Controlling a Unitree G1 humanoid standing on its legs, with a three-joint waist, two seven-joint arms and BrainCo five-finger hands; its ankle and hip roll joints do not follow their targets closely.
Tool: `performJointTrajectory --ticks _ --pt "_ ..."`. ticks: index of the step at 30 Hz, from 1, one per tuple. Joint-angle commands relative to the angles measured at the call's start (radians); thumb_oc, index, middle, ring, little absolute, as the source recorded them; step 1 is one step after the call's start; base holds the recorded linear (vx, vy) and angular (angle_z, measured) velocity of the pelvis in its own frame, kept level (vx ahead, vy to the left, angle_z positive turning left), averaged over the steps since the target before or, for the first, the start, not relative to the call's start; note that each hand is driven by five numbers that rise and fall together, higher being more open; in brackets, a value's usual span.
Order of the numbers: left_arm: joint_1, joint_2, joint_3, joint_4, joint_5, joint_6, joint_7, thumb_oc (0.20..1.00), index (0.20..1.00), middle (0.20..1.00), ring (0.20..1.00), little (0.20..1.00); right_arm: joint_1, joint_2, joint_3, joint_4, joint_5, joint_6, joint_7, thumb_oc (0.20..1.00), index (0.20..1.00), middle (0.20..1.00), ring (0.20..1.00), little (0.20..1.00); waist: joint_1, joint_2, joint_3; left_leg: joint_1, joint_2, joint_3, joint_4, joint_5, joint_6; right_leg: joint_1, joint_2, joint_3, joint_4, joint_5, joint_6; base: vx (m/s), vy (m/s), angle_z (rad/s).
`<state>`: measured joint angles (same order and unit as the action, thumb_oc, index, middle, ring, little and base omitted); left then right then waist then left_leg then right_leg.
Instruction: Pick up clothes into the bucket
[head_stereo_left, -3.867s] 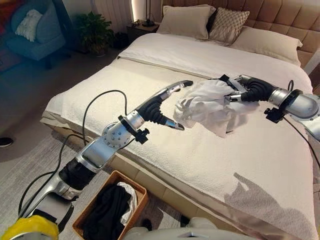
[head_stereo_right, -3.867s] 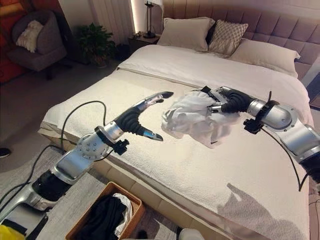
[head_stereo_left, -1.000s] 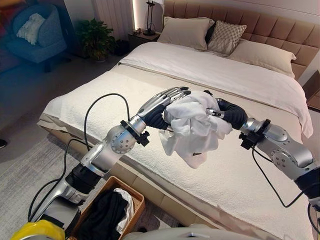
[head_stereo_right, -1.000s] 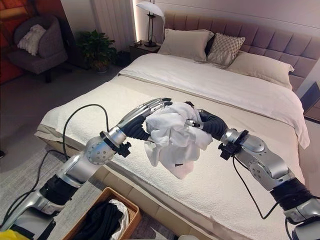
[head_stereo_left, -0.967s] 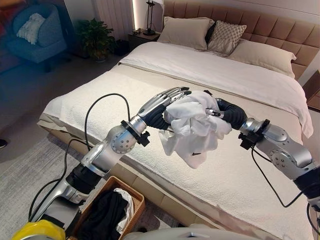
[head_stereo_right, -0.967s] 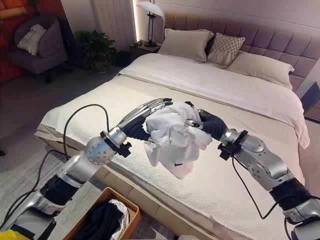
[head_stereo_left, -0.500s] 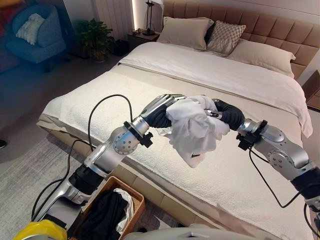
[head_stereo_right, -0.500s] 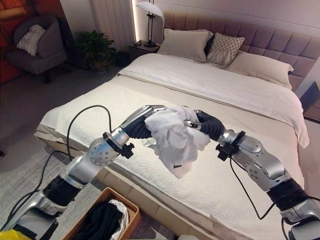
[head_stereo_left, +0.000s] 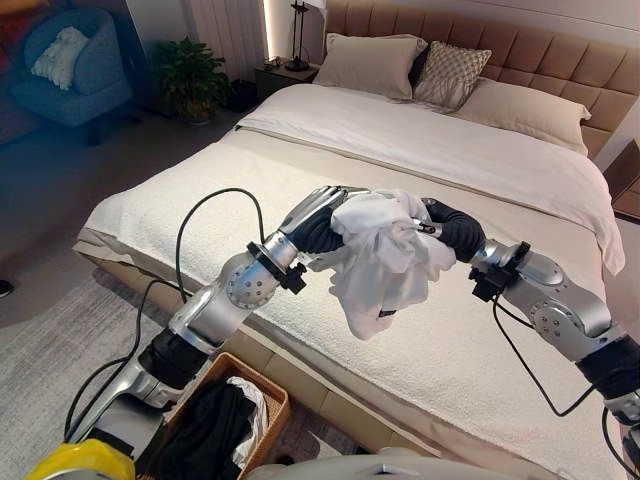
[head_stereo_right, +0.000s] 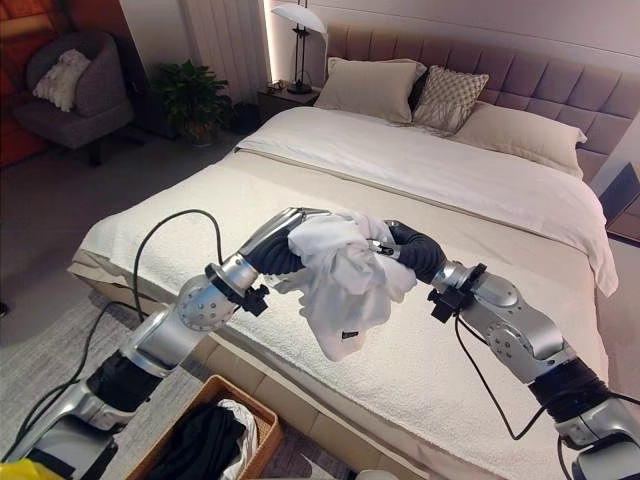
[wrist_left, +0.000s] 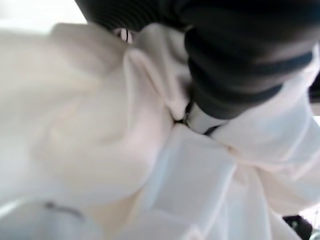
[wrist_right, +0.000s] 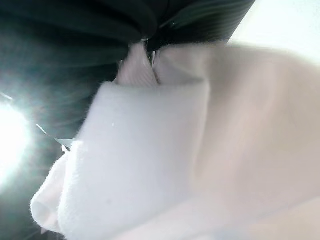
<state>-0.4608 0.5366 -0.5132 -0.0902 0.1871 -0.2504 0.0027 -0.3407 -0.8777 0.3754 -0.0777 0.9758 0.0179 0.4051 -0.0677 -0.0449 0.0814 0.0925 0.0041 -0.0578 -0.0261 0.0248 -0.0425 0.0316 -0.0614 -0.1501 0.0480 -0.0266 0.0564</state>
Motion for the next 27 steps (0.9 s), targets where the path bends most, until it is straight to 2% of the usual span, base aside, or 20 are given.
performJointTrajectory --ticks 1,3,4,5,8,10,12,13,15,16,17,19,20,21,22,27 --pt "0.023 -0.052 0.021 0.015 -0.136 -0.03 0.012 0.2 0.2 0.2 0.2 0.2 -0.003 0.027 -0.08 -0.094 0.057 -0.098 -0.033 1.0 1.0 1.0 1.0 1.0 -0.011 -0.06 -0.051 -0.051 0.009 -0.003 0.097 -0.104 -0.015 0.055 -0.078 -0.012 0.002 -0.04 0.072 0.0 0.0 0.0" --pt "0.041 -0.058 0.036 0.01 -0.171 -0.025 0.016 0.2 0.2 0.2 0.2 0.2 0.011 0.029 -0.097 -0.088 0.044 -0.106 -0.044 1.0 1.0 1.0 1.0 1.0 -0.01 -0.059 -0.051 -0.051 0.01 -0.004 0.096 -0.103 -0.015 0.055 -0.079 -0.012 0.002 -0.04 0.072 0.0 0.0 0.0" --pt "0.083 -0.066 0.073 -0.012 -0.262 -0.024 0.014 0.2 0.2 0.2 0.2 0.2 0.05 0.042 -0.145 -0.072 0.018 -0.123 -0.076 1.0 1.0 1.0 1.0 1.0 -0.009 -0.058 -0.051 -0.05 0.009 -0.004 0.096 -0.104 -0.014 0.056 -0.079 -0.012 0.003 -0.041 0.071 0.0 0.0 0.0" --pt "0.101 -0.066 0.09 -0.024 -0.292 -0.024 0.006 0.2 0.2 0.2 0.2 0.2 0.07 0.051 -0.166 -0.063 0.0 -0.128 -0.087 1.0 1.0 1.0 1.0 1.0 -0.009 -0.057 -0.051 -0.05 0.009 -0.003 0.096 -0.105 -0.014 0.057 -0.08 -0.013 0.003 -0.04 0.071 0.0 0.0 0.0" --pt "0.141 -0.063 0.129 -0.05 -0.341 -0.023 -0.001 0.2 0.2 0.2 0.2 0.2 0.112 0.067 -0.221 -0.045 -0.039 -0.138 -0.115 1.0 1.0 1.0 1.0 1.0 -0.009 -0.055 -0.051 -0.05 0.009 -0.003 0.096 -0.106 -0.013 0.057 -0.08 -0.012 0.003 -0.041 0.07 0.0 0.0 0.0" --pt "0.215 -0.058 0.196 -0.09 -0.395 -0.027 -0.008 0.2 0.2 0.2 0.2 0.2 0.186 0.103 -0.322 -0.02 -0.118 -0.163 -0.163 1.0 1.0 1.0 1.0 1.0 -0.011 -0.05 -0.051 -0.048 0.008 -0.005 0.093 -0.108 -0.012 0.055 -0.081 -0.011 0.002 -0.041 0.07 0.0 0.0 0.0" --pt "0.238 -0.057 0.218 -0.101 -0.411 -0.028 -0.011 0.2 0.2 0.2 0.2 0.2 0.208 0.125 -0.343 -0.006 -0.13 -0.166 -0.173 1.0 1.0 1.0 1.0 1.0 -0.01 -0.05 -0.051 -0.048 0.008 -0.004 0.092 -0.109 -0.012 0.055 -0.081 -0.011 0.002 -0.041 0.07 0.0 0.0 0.0" --pt "0.284 -0.058 0.273 -0.123 -0.426 -0.032 -0.004 0.2 0.2 0.2 0.2 0.2 0.271 0.176 -0.415 0.018 -0.19 -0.181 -0.211 1.0 1.0 1.0 1.0 1.0 -0.013 -0.046 -0.051 -0.047 0.009 -0.005 0.09 -0.11 -0.01 0.054 -0.081 -0.011 0.001 -0.042 0.069 0.0 0.0 0.0" --pt "0.328 -0.064 0.325 -0.145 -0.444 -0.034 -0.002 0.2 0.2 0.2 0.2 0.2 0.323 0.247 -0.467 0.046 -0.243 -0.188 -0.247 1.0 1.0 1.0 1.0 1.0 -0.014 -0.045 -0.051 -0.047 0.007 -0.005 0.089 -0.112 -0.008 0.053 -0.08 -0.01 0.003 -0.045 0.068 0.0 0.0 0.0" --pt "0.328 -0.063 0.325 -0.145 -0.444 -0.033 -0.002 0.2 0.2 0.2 0.2 0.2 0.324 0.247 -0.467 0.046 -0.243 -0.188 -0.247 1.0 1.0 1.0 1.0 1.0 -0.014 -0.045 -0.051 -0.047 0.007 -0.005 0.089 -0.112 -0.008 0.053 -0.08 -0.01 0.003 -0.045 0.068 0.0 0.0 0.0" --pt "0.367 -0.072 0.373 -0.15 -0.45 -0.037 0.009 0.2 0.2 0.2 0.2 0.2 0.371 0.318 -0.511 0.089 -0.303 -0.202 -0.287 1.0 1.0 1.0 1.0 1.0 -0.018 -0.042 -0.05 -0.046 0.006 -0.005 0.089 -0.114 -0.006 0.052 -0.08 -0.008 0.005 -0.047 0.067 0.0 0.0 0.0" --pt "0.388 -0.077 0.398 -0.155 -0.452 -0.039 0.012 0.2 0.2 0.2 0.2 0.2 0.386 0.347 -0.525 0.12 -0.326 -0.208 -0.304 1.0 1.0 1.0 1.0 1.0 -0.019 -0.04 -0.049 -0.047 0.006 -0.005 0.09 -0.115 -0.006 0.05 -0.08 -0.007 0.007 -0.048 0.066 0.0 0.0 0.0" --pt "0.419 -0.089 0.435 -0.152 -0.452 -0.045 0.029 0.2 0.2 0.2 0.2 0.2 0.412 0.424 -0.544 0.204 -0.315 -0.22 -0.345 1.0 1.0 1.0 1.0 1.0 -0.021 -0.035 -0.045 -0.048 0.006 -0.005 0.091 -0.116 -0.005 0.048 -0.08 -0.005 0.009 -0.05 0.064 0.0 0.0 0.0" --pt "0.421 -0.088 0.436 -0.153 -0.452 -0.045 0.03 0.2 0.2 0.2 0.2 0.2 0.411 0.425 -0.542 0.206 -0.314 -0.222 -0.344 1.0 1.0 1.0 1.0 1.0 -0.021 -0.036 -0.045 -0.048 0.006 -0.005 0.091 -0.116 -0.005 0.048 -0.08 -0.005 0.009 -0.05 0.064 0.0 0.0 0.0" --pt "0.463 -0.095 0.479 -0.145 -0.44 -0.048 0.044 0.2 0.2 0.2 0.2 0.2 0.457 0.493 -0.572 0.279 -0.341 -0.234 -0.368 1.0 1.0 1.0 1.0 1.0 -0.025 -0.03 -0.04 -0.049 0.005 -0.005 0.093 -0.117 -0.003 0.044 -0.079 -0.001 0.012 -0.053 0.063 0.0 0.0 0.0" --pt "0.569 -0.086 0.584 -0.105 -0.399 -0.06 0.079 0.2 0.2 0.2 0.2 0.2 0.536 0.564 -0.604 0.437 -0.453 -0.25 -0.434 1.0 1.0 1.0 1.0 1.0 -0.031 -0.018 -0.023 -0.058 0.005 -0.001 0.098 -0.118 -0.005 0.028 -0.077 0.004 0.021 -0.056 0.061 -0.02 0.004 0.0"
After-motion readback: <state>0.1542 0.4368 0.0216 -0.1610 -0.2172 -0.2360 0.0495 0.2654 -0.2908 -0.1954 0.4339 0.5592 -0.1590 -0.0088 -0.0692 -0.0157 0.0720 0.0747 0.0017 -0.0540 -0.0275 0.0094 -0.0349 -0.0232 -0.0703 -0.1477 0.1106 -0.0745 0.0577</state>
